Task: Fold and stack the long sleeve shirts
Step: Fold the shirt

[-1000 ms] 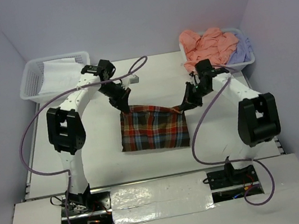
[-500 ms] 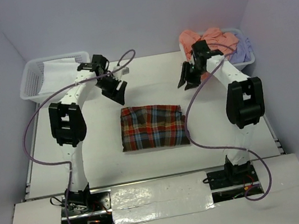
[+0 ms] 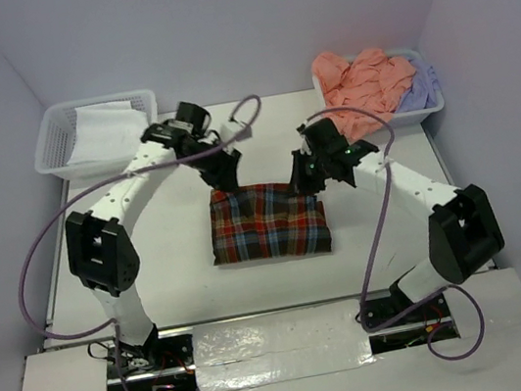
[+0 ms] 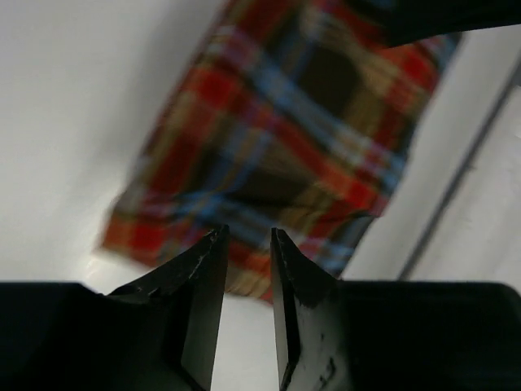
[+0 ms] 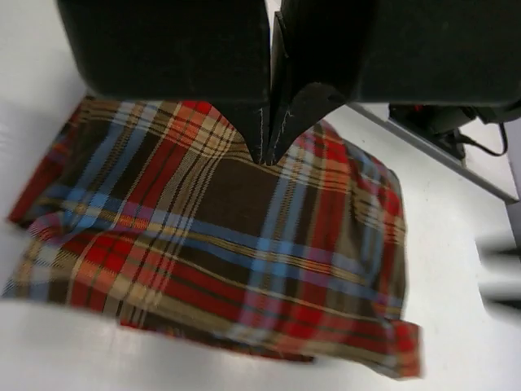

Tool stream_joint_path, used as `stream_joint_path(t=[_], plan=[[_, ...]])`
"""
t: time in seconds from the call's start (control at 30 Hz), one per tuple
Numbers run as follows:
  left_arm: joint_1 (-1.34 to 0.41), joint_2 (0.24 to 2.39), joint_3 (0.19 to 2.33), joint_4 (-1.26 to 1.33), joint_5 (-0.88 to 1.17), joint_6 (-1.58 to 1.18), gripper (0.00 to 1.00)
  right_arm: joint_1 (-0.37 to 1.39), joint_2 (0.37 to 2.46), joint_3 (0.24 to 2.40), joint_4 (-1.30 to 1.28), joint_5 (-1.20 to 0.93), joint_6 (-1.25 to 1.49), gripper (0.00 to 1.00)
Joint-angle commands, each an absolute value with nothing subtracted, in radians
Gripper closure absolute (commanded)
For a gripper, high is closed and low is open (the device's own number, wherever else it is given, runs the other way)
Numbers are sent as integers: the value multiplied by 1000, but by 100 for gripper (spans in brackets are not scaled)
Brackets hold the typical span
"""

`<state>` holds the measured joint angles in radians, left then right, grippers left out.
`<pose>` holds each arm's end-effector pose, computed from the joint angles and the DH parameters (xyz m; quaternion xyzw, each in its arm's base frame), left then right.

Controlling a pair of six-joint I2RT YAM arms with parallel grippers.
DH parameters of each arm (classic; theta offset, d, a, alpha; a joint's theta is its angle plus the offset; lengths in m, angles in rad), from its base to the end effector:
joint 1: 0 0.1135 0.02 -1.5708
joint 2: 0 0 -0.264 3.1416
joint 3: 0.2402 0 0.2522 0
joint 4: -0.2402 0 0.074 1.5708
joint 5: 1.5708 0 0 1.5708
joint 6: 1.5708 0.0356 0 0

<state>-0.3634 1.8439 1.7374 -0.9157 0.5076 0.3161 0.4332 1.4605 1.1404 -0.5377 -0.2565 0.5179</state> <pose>0.3640 -0.1569 0.3116 0.3746 0.8558 -0.2478 0.2564 0.2805 0.1397 0.2737 -0.0052 0.9305 0.2650 0.2529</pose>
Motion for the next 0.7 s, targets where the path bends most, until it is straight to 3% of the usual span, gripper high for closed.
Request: stream_joint_path(t=[0.0, 0.3, 0.67], plan=[[-425, 1881, 1623, -907, 653, 330, 60, 417, 1508, 1036, -315, -298, 678, 100], [-374, 2108, 1698, -749, 537, 207, 54, 342, 1695, 983, -86, -195, 810, 100], [-336, 2229, 1735, -727, 428, 192, 47, 285, 1936, 1147, -198, -54, 778, 100]])
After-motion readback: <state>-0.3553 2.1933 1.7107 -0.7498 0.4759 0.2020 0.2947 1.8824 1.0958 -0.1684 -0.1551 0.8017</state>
